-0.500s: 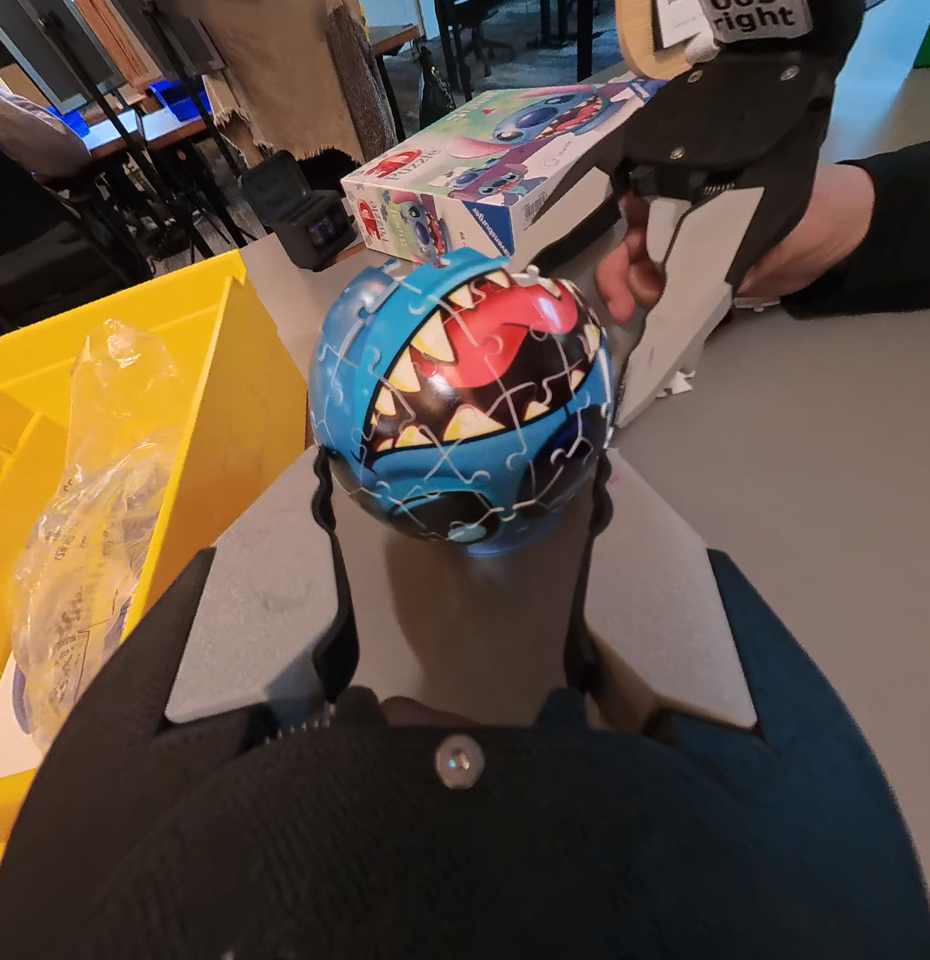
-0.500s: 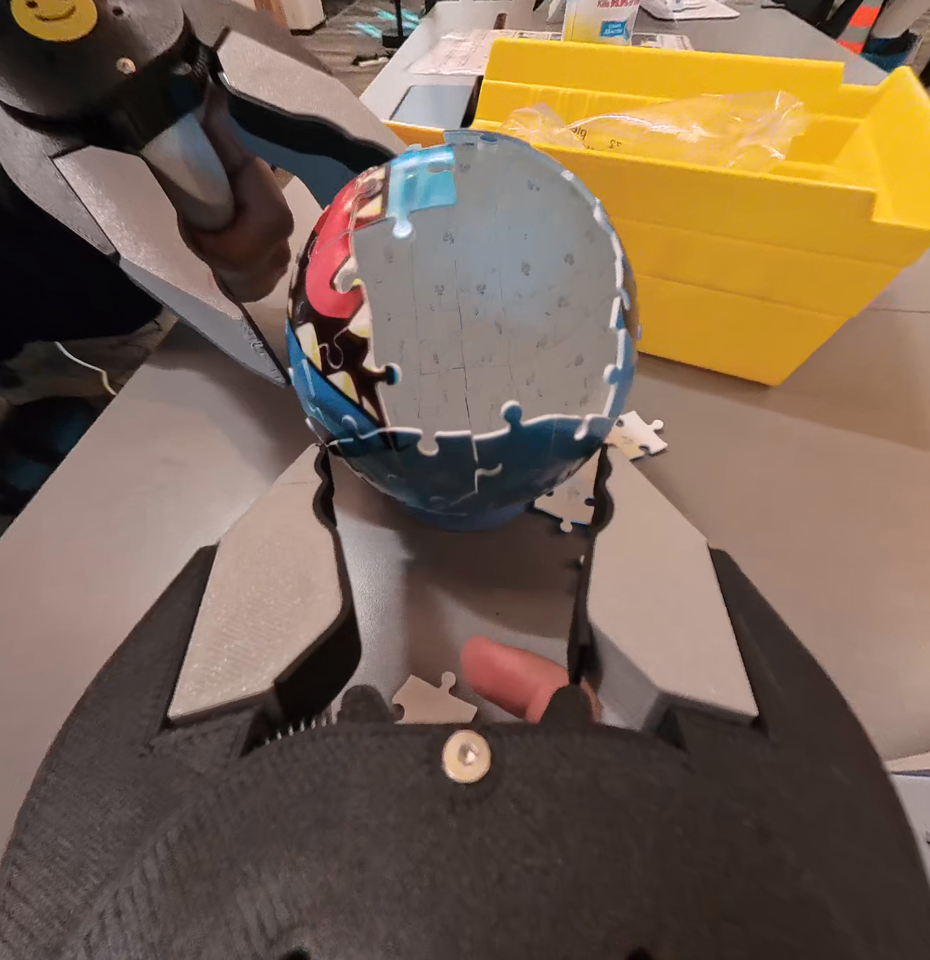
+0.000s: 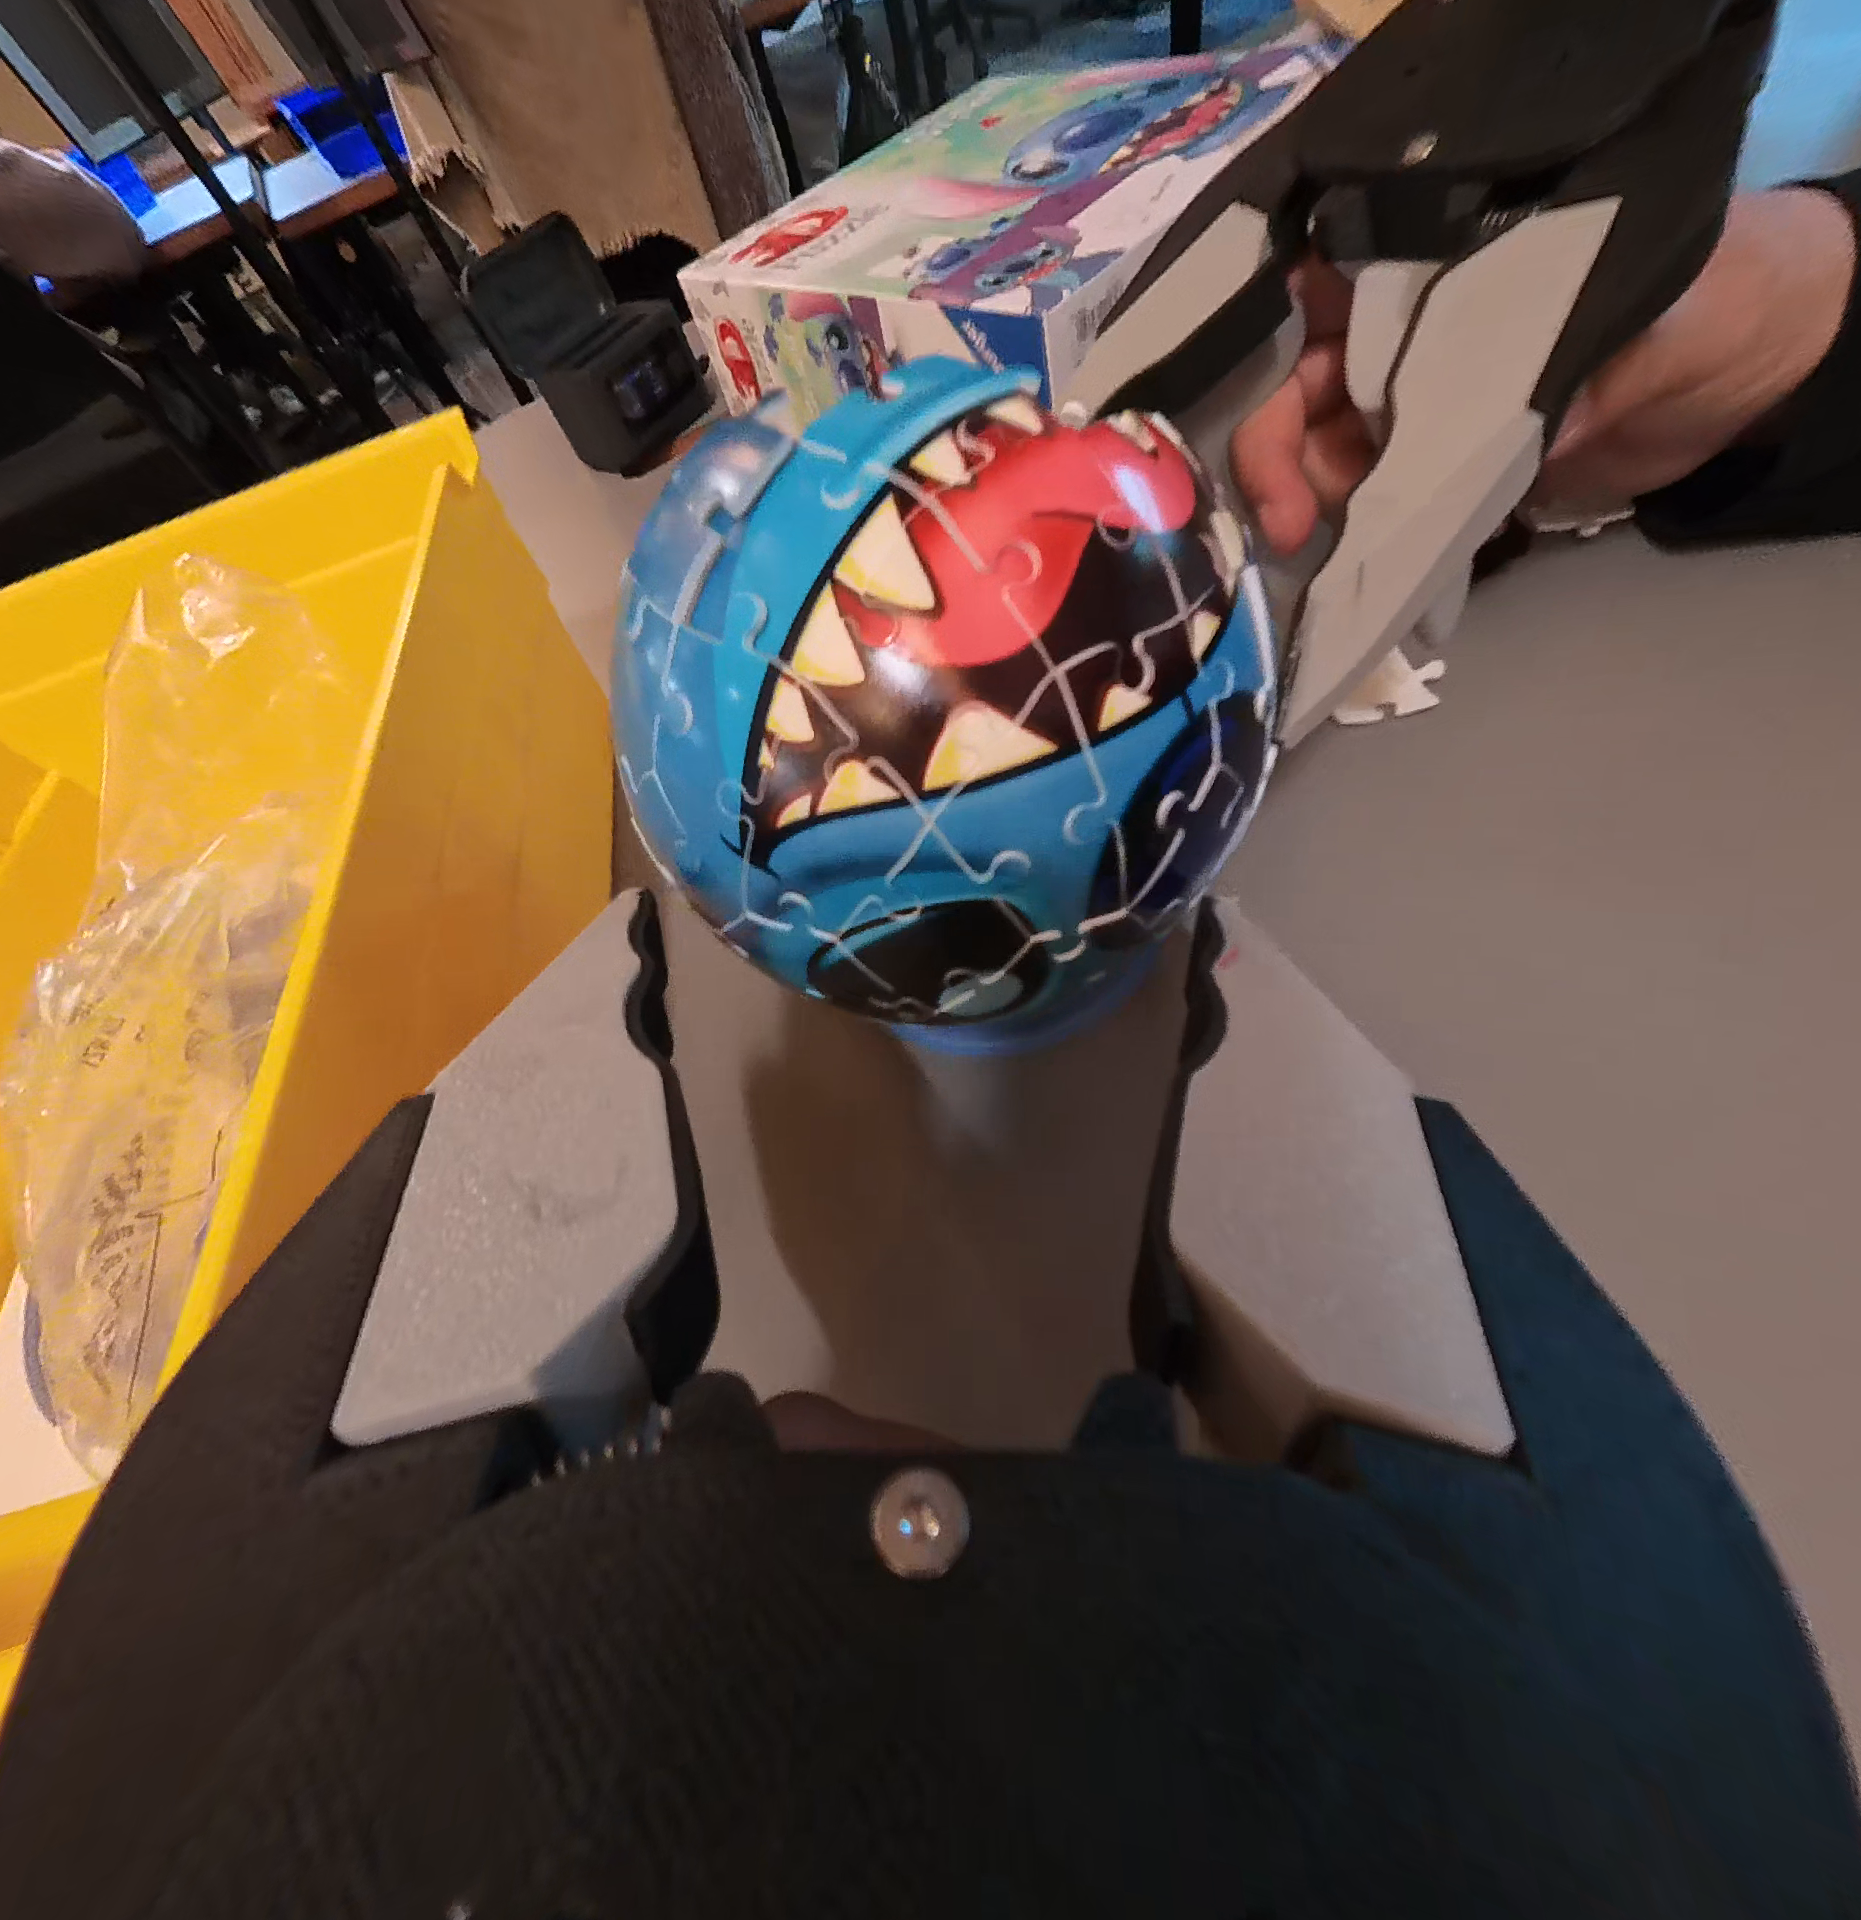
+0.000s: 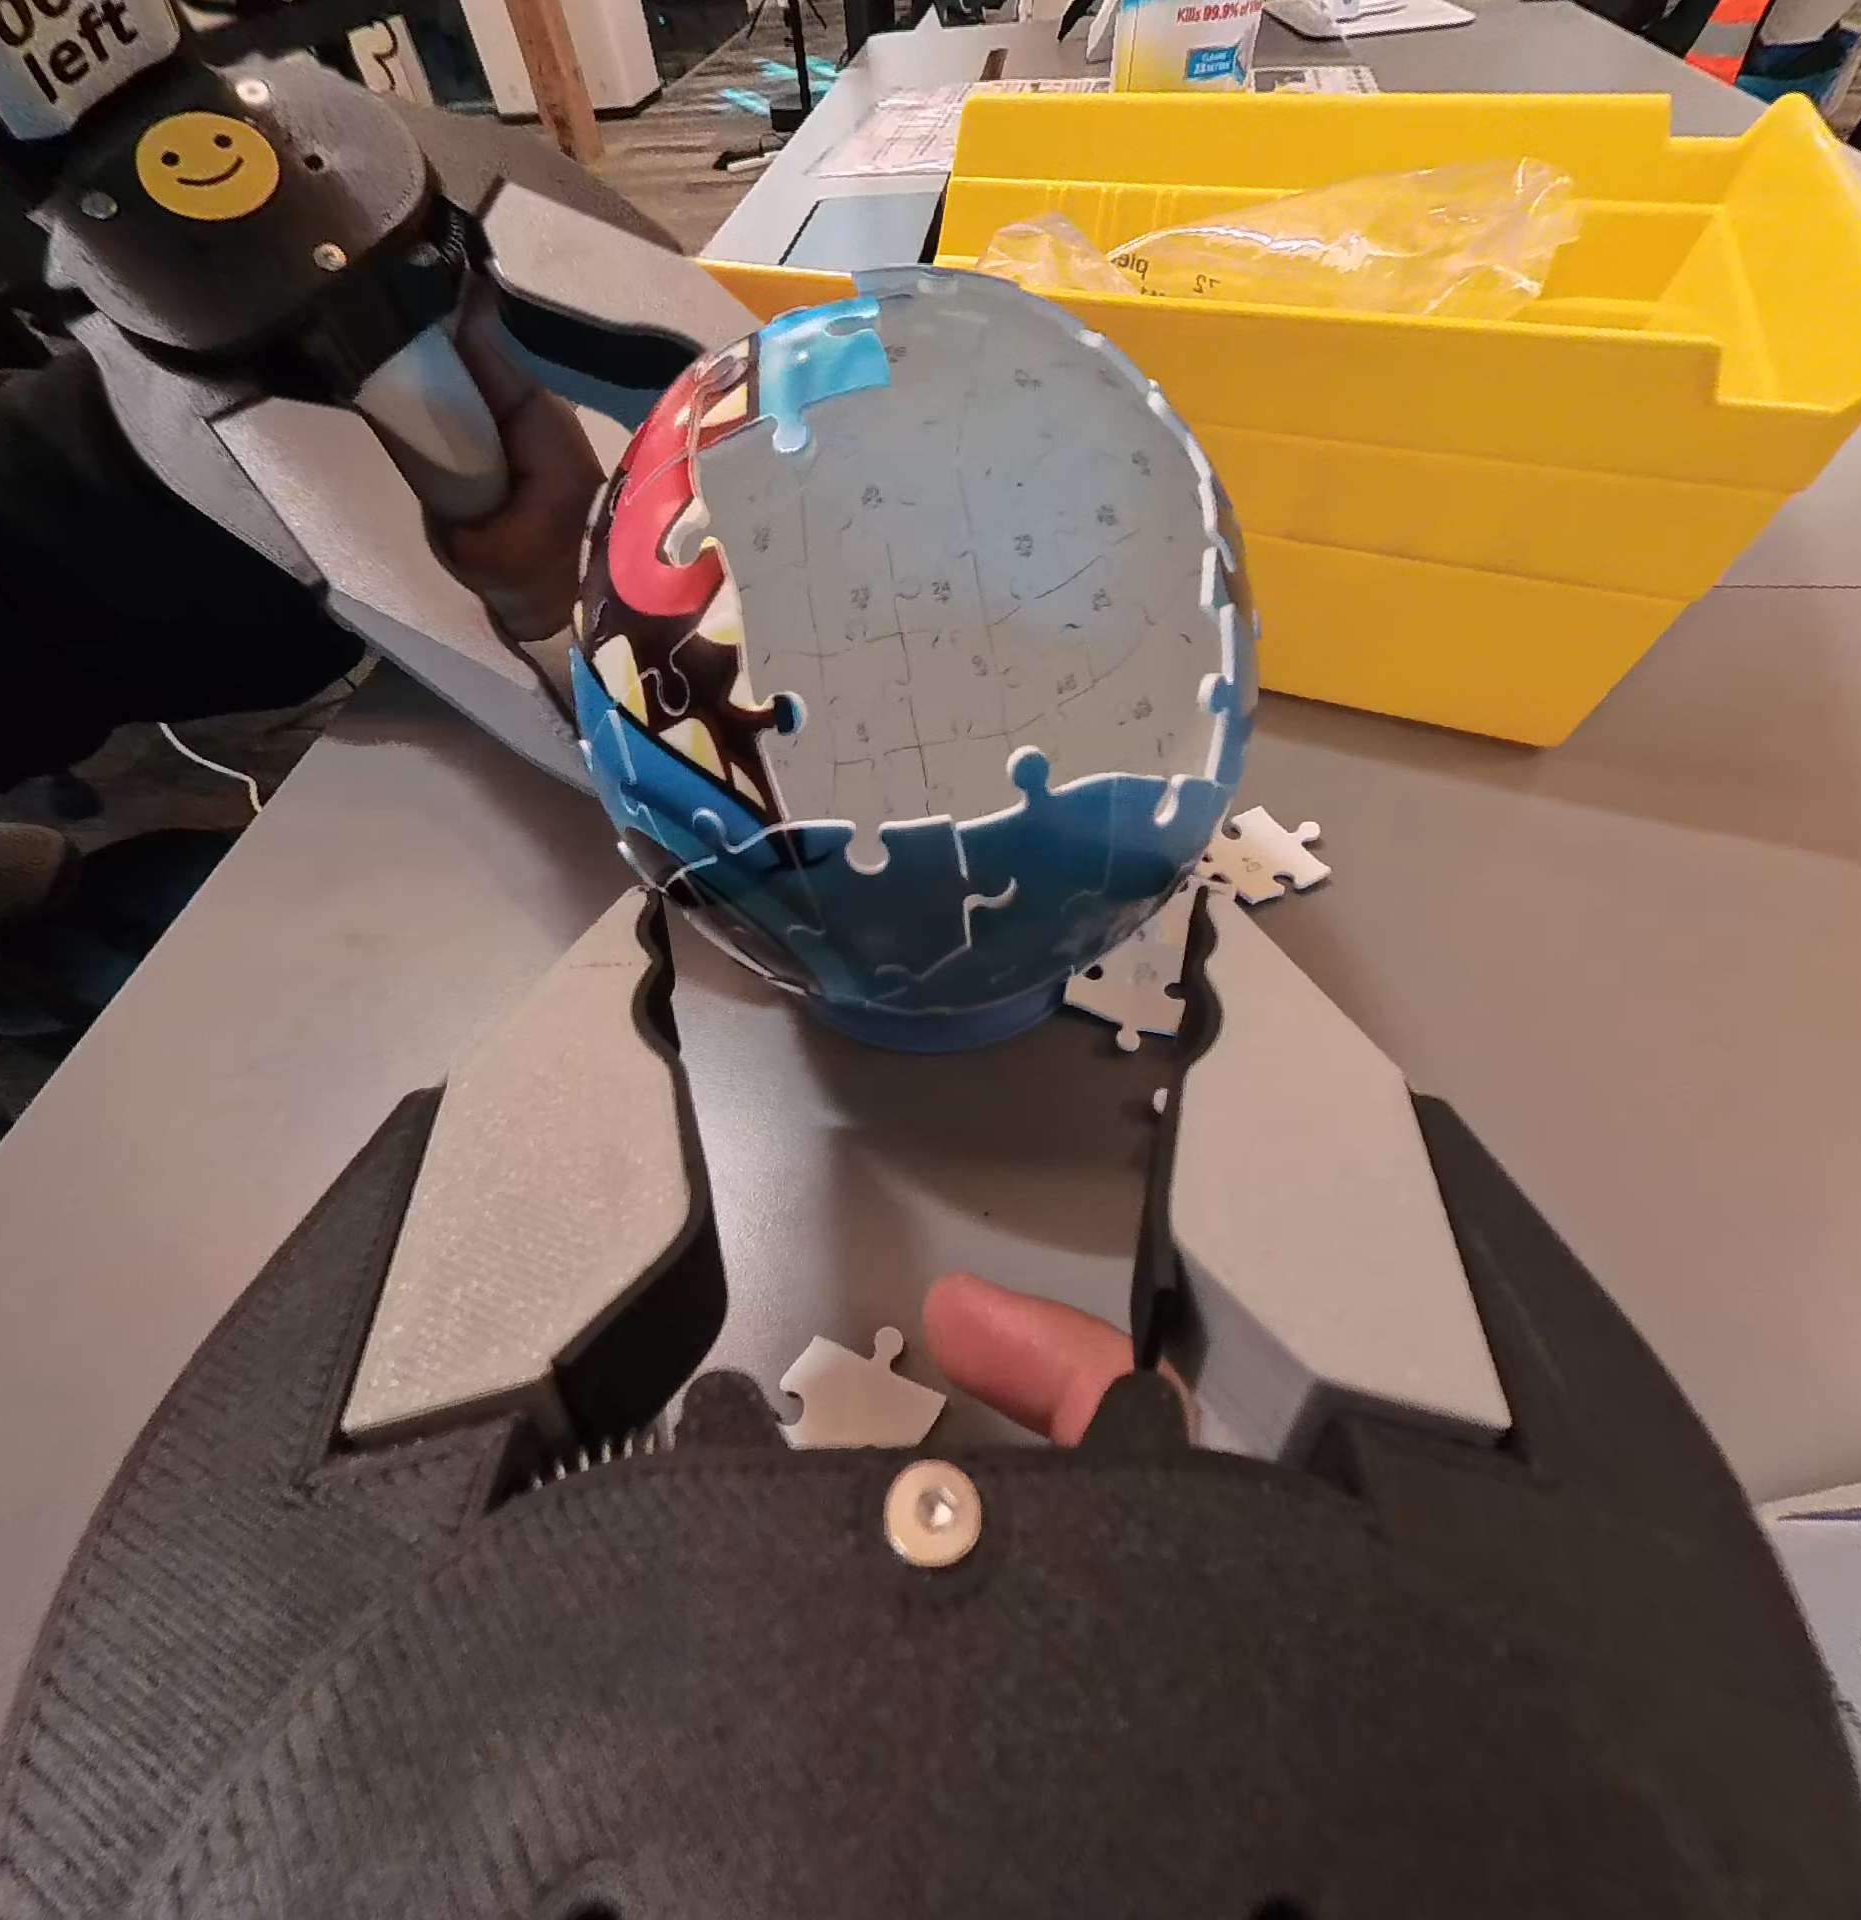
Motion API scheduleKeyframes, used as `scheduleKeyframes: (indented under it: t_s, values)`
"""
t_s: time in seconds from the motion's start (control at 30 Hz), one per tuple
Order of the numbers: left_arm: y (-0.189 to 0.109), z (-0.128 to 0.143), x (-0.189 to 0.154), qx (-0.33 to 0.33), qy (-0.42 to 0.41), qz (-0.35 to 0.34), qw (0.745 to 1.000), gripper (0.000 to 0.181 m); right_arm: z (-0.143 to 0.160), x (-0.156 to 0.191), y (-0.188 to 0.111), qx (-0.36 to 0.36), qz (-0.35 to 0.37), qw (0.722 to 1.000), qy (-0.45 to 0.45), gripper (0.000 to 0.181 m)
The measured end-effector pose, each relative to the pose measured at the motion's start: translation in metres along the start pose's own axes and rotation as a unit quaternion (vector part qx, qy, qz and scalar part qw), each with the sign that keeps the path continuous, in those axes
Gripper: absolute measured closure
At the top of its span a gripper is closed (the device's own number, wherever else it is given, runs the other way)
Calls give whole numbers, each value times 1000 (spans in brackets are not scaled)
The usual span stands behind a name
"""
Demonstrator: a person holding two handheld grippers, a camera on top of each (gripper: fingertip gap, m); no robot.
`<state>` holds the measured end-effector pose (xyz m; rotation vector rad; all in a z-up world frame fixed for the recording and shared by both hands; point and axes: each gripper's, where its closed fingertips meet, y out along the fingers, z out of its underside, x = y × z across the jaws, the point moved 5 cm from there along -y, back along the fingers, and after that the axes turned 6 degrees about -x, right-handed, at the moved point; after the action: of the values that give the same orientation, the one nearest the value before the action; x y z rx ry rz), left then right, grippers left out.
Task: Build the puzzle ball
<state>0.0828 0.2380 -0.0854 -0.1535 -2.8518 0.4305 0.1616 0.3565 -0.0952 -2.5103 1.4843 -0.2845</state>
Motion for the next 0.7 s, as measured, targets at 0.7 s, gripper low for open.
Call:
scheduleKeyframes:
  t_s: [0.7]
  values:
    - [14,8,-1,21,21,13,999,76,4,5,3,23,40,994,-95,85]
